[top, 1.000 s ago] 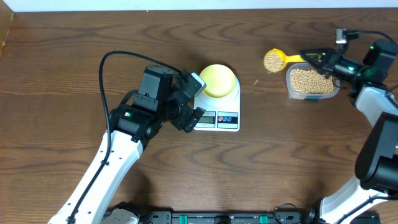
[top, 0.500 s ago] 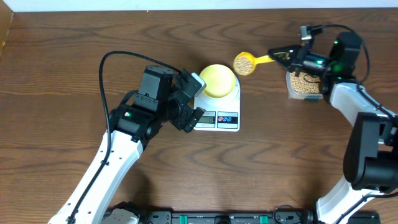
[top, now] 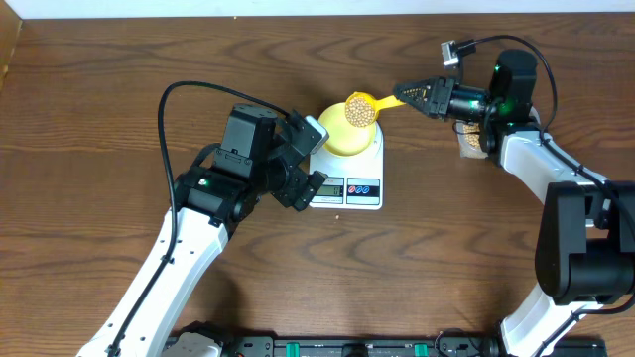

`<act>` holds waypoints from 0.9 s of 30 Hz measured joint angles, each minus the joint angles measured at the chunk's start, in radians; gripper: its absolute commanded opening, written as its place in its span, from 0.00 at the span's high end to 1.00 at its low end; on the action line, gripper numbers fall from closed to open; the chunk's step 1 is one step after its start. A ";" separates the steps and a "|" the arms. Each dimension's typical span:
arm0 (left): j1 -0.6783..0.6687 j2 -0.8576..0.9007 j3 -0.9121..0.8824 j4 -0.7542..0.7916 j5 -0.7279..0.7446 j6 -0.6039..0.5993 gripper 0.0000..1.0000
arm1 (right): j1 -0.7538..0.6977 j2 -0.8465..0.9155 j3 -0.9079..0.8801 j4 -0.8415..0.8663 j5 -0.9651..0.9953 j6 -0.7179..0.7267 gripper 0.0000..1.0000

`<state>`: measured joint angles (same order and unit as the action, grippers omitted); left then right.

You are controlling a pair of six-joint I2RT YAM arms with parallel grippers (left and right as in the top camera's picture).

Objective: Scoop item into bowl and weigh 50g on scale
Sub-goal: 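Tilt the scoop over the yellow bowl to pour soybeans in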

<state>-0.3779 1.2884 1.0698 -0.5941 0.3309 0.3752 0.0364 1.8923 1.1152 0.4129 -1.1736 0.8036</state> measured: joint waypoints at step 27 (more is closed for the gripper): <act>0.000 0.000 0.000 0.000 0.000 0.000 0.13 | 0.091 0.000 0.000 0.000 0.102 -0.445 0.99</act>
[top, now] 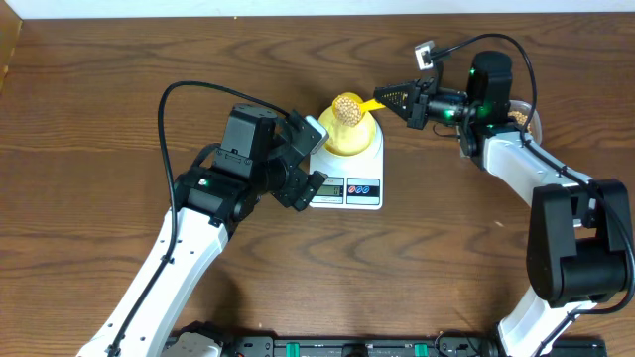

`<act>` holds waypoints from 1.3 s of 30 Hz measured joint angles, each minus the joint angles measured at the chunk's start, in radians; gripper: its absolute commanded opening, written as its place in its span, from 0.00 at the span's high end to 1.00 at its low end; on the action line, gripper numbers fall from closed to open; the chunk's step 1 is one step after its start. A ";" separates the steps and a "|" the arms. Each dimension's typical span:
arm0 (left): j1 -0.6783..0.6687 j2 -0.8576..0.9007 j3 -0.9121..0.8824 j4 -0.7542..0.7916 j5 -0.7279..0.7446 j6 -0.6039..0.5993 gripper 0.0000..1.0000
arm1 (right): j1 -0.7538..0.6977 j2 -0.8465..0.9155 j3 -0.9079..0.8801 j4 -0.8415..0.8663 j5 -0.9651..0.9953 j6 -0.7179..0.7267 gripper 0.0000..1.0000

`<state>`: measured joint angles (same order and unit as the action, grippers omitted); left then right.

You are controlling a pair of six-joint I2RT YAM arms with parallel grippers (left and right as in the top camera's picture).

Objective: Scoop item into bowl and weigh 50g on scale
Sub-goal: 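Tilt the scoop over the yellow bowl to pour soybeans in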

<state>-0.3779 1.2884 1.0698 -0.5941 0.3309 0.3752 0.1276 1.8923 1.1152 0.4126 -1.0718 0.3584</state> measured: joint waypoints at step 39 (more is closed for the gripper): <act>0.000 0.000 0.000 0.000 0.000 0.000 0.13 | 0.000 0.000 0.000 -0.004 0.008 -0.712 0.99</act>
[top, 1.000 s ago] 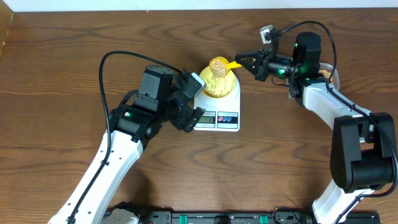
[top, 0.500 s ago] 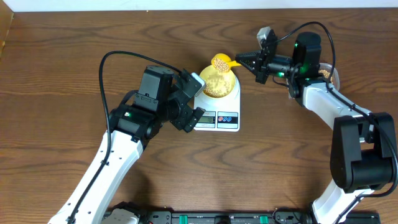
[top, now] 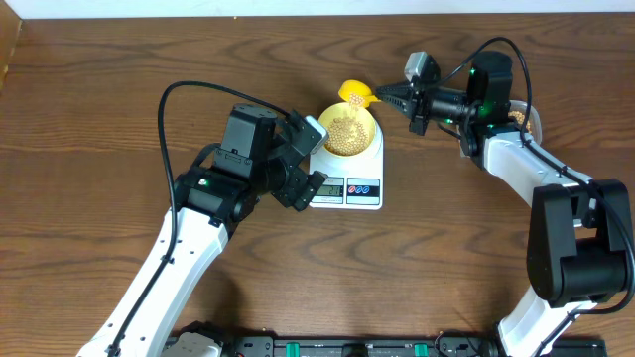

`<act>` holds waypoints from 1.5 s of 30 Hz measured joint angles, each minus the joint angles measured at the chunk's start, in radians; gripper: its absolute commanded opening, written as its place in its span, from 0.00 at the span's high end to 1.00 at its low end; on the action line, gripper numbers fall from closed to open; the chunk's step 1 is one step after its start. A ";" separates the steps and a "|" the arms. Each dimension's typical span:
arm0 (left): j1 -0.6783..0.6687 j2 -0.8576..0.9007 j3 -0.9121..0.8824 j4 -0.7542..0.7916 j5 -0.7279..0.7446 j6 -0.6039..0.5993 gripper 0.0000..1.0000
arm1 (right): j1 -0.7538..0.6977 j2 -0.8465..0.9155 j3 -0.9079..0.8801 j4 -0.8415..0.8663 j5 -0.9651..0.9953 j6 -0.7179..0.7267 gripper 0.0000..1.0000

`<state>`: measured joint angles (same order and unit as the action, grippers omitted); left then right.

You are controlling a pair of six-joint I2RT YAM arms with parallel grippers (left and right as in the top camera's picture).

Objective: Scoop item into bowl and weigh 50g on scale
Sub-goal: 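Tilt the scoop over the yellow bowl to pour soybeans in, then carry the empty scoop back right to the soybean tub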

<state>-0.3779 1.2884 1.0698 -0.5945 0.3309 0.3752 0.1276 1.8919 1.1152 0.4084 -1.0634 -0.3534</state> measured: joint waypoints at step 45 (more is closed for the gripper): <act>0.000 0.000 0.000 0.000 0.000 0.000 0.13 | -0.079 0.000 0.000 0.645 -0.225 0.753 0.99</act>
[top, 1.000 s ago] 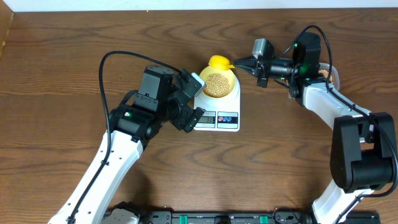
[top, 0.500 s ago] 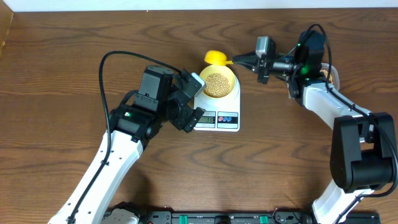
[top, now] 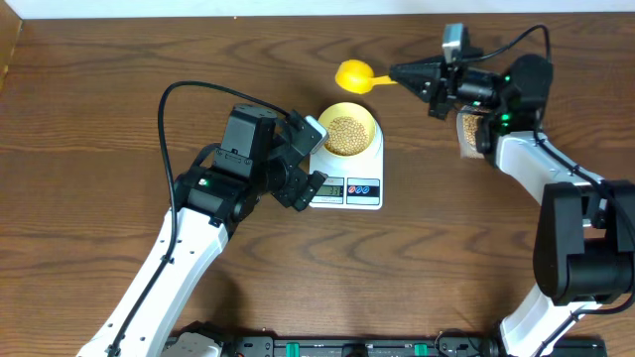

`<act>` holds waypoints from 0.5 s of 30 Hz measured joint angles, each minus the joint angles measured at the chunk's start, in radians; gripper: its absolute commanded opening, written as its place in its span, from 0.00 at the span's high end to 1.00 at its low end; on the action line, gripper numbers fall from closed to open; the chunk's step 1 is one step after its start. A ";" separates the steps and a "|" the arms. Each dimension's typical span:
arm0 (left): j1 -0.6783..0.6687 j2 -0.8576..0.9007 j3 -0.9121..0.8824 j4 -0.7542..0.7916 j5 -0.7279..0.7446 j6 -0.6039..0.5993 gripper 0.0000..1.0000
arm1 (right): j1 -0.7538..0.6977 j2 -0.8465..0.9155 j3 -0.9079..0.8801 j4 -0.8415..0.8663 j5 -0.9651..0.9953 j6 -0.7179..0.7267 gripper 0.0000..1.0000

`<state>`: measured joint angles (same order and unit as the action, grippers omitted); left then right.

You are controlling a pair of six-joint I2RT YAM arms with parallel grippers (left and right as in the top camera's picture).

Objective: Scoop item into bowl and weigh 50g on scale
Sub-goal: 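Carry the empty scoop back right to the soybean tub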

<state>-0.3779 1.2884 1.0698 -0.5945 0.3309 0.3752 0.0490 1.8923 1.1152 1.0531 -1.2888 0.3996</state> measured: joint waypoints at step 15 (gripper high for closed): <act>0.000 0.000 0.000 0.000 0.000 0.000 0.13 | -0.085 0.000 0.000 -0.061 0.138 0.140 0.99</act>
<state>-0.3779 1.2884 1.0698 -0.5945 0.3313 0.3752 -0.0360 1.8923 1.1152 0.9916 -1.1511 0.5392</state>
